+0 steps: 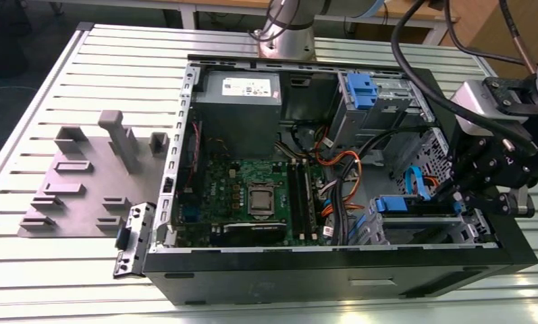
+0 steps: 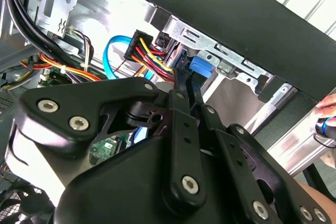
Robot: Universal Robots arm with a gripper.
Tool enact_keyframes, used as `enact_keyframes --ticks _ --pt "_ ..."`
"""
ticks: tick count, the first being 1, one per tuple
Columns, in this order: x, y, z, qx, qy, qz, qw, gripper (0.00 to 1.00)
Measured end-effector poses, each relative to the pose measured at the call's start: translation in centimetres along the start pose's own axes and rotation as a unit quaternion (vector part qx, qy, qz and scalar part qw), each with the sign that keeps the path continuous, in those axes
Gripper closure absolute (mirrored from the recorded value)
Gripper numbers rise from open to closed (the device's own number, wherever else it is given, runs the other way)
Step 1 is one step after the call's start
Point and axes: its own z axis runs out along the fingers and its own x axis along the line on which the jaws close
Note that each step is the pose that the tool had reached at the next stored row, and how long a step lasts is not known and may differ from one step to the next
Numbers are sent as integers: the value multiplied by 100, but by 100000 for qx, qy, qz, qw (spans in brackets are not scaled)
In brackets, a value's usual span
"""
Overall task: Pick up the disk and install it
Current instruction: 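Insert the second disk wire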
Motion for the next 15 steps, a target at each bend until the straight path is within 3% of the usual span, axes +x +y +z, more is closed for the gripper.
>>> enact_keyframes --ticks 9,15 --pt "-1 3 -11 3 13 4 100000 84" --pt "2 54 -6 100 4 -3 100000 84"
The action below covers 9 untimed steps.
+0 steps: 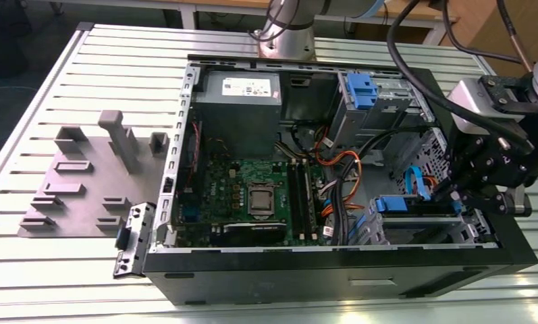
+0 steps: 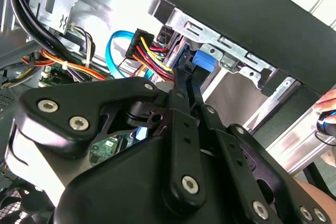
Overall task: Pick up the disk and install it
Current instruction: 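Insert the second disk wire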
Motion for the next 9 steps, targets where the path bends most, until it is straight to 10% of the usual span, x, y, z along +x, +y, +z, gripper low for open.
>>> enact_keyframes --ticks 9 --pt "2 28 20 8 5 -1 100000 84"
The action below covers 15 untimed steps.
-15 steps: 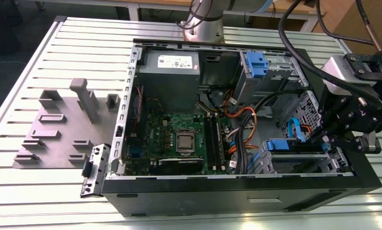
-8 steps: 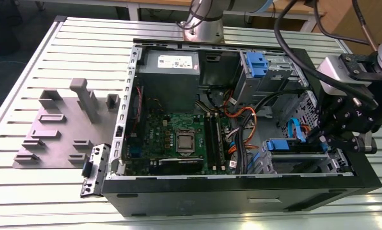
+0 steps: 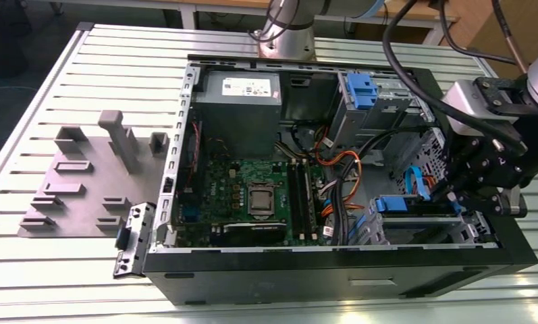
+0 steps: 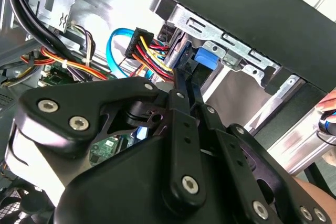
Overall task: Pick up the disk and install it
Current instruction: 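Insert the second disk wire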
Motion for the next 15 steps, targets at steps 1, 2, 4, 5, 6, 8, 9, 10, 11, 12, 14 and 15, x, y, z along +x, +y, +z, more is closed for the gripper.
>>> enact_keyframes --ticks 1,2,4,5,6,8,9,10,11,12,14,15 --pt "0 4 1 3 -4 1 100000 84" --pt "0 6 1 2 -1 -4 100000 84" --pt "-1 9 8 -1 3 -10 100000 84" --pt "0 9 14 0 2 -9 100000 84" --pt "1 9 20 0 13 -6 100000 84" --pt "2 9 34 -1 2 -4 100000 84" --pt "2 9 38 0 7 -2 100000 84" --pt "2 9 38 1 12 -3 100000 84" --pt "2 9 38 1 18 -4 100000 84" --pt "2 9 39 0 16 -2 100000 84" --pt "2 9 47 0 -11 -3 100000 84" --pt "3 9 54 0 -9 -4 100000 84"
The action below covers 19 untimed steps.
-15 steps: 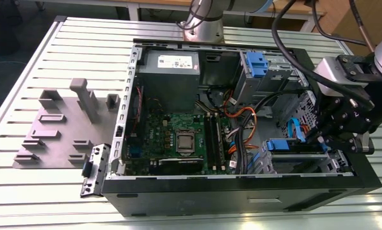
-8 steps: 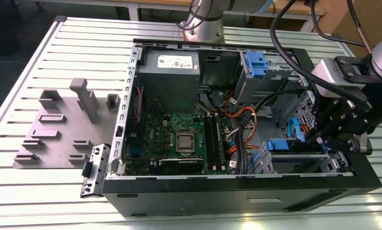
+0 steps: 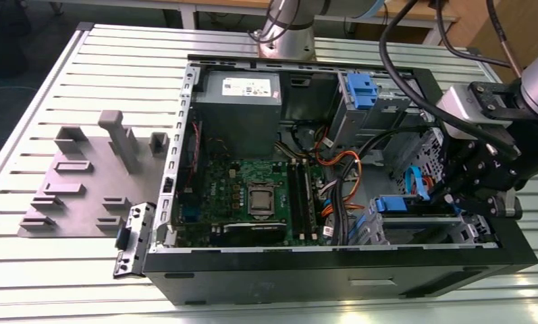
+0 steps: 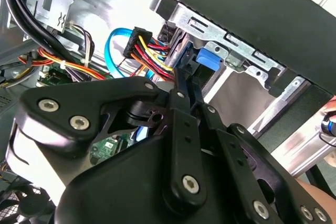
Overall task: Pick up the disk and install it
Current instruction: 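Insert the second disk wire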
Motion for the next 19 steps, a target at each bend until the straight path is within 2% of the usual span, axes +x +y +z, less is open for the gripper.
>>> enact_keyframes --ticks 11,12,14,16,19 --pt "0 0 9 -3 -6 1 100000 83" --pt "0 0 9 -1 1 4 100000 76" --pt "0 0 0 -1 21 4 100000 76" --pt "-3 1 -48 0 6 5 100000 76" --pt "-10 3 -161 0 5 3 100000 76"
